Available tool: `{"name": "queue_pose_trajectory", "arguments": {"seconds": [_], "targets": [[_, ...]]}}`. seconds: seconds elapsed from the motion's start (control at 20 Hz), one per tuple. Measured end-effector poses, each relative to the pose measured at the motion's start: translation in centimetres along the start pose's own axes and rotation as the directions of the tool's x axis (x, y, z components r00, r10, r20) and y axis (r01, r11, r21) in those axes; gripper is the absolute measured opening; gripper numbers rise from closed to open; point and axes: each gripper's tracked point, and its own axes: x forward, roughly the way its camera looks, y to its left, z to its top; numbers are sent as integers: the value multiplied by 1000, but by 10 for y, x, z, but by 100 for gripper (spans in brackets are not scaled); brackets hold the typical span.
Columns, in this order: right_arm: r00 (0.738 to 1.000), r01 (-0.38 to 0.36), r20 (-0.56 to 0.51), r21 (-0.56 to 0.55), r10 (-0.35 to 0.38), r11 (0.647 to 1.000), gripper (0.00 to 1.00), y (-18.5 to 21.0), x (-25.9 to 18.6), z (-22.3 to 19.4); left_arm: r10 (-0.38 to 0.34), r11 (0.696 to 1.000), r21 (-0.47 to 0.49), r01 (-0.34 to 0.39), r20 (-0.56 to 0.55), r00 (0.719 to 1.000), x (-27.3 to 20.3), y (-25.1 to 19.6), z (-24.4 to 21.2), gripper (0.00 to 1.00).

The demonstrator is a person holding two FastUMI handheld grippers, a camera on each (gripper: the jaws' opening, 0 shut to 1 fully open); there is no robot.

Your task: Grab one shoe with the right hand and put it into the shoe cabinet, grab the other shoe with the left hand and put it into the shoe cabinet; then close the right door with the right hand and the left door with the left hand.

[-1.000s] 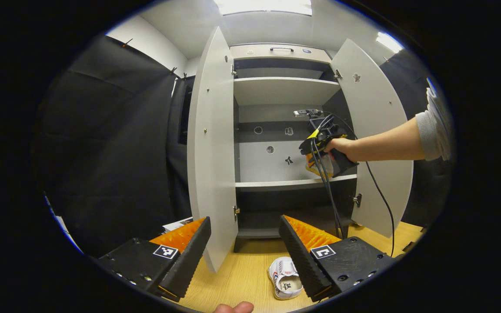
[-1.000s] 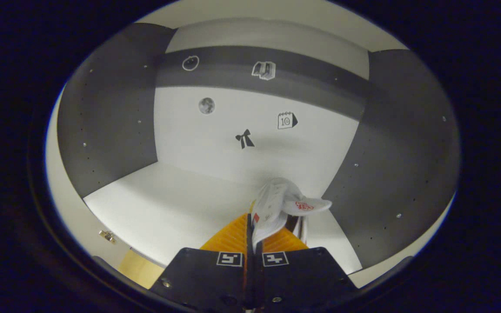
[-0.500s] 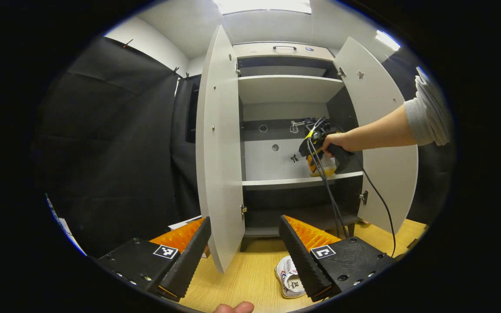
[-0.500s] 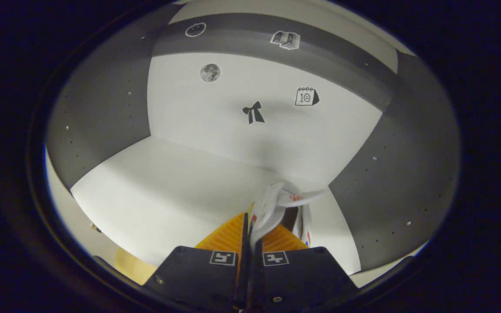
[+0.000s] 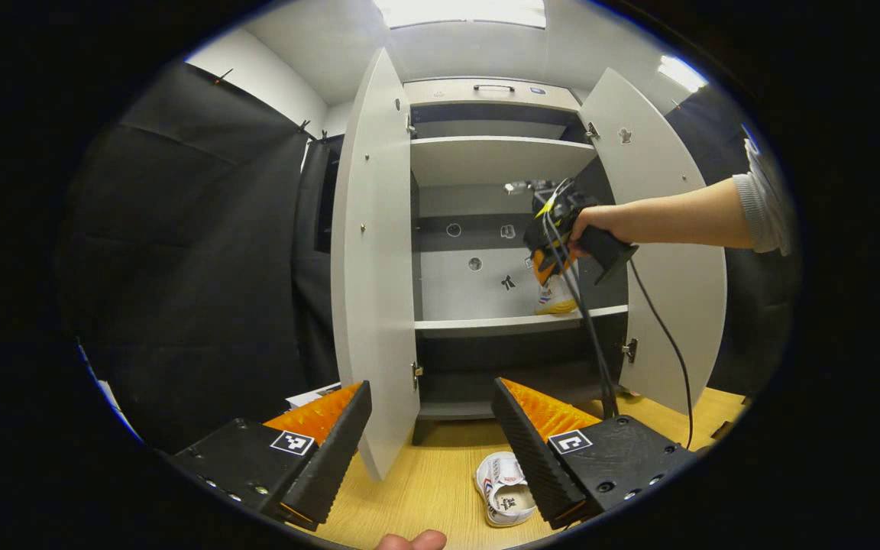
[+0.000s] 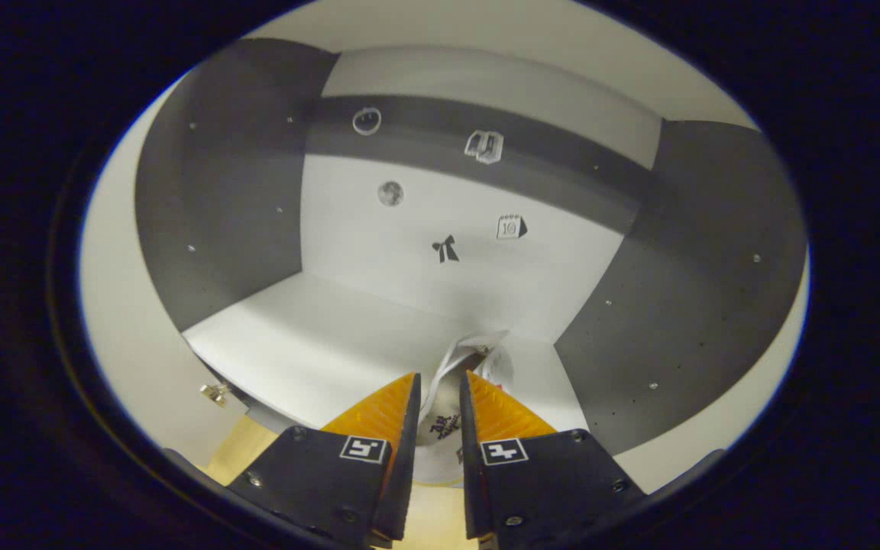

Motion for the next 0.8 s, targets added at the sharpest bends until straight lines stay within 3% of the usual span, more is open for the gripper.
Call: {"name": "queue_pose_trajectory", "arguments": {"seconds": [0.05, 0.1, 0.2, 0.25, 0.4, 0.5, 0.55, 0.7, 0.8], "targets": [[999, -8, 51, 5, 8, 1000, 31, -1, -21, 5, -9, 1000, -3, 9, -4, 1000, 0, -4, -2, 95], [995, -18, 97, 8, 17, 1000, 39, -2, -41, 6, -21, 1000, -6, 21, -8, 1000, 1, -8, -3, 95], [983, -46, 177, 17, 42, 999, 34, 2, -81, 2, -39, 999, -6, 39, -9, 999, 1, -15, -5, 95], [976, -58, 211, 18, 53, 998, 40, 3, -100, -5, -45, 999, -5, 45, -9, 999, 1, -19, -6, 95], [949, -92, 307, 35, 77, 995, 35, 10, -143, -41, -63, 998, 5, 63, -9, 998, -3, -28, -10, 95], [933, -85, 356, 72, 54, 994, 39, 9, -164, -74, -76, 997, 5, 76, -19, 997, -7, -35, -14, 95], [923, -71, 383, 99, 28, 993, 35, 7, -174, -90, -87, 996, -5, 87, -23, 996, -9, -39, -15, 95], [887, -20, 460, 134, -44, 991, 39, 2, -198, -138, -110, 994, -25, 110, -37, 993, -14, -47, -19, 95], [870, 0, 488, 127, -63, 992, 35, 8, -212, -167, -113, 993, -23, 112, -44, 993, -17, -50, -22, 95]]}}
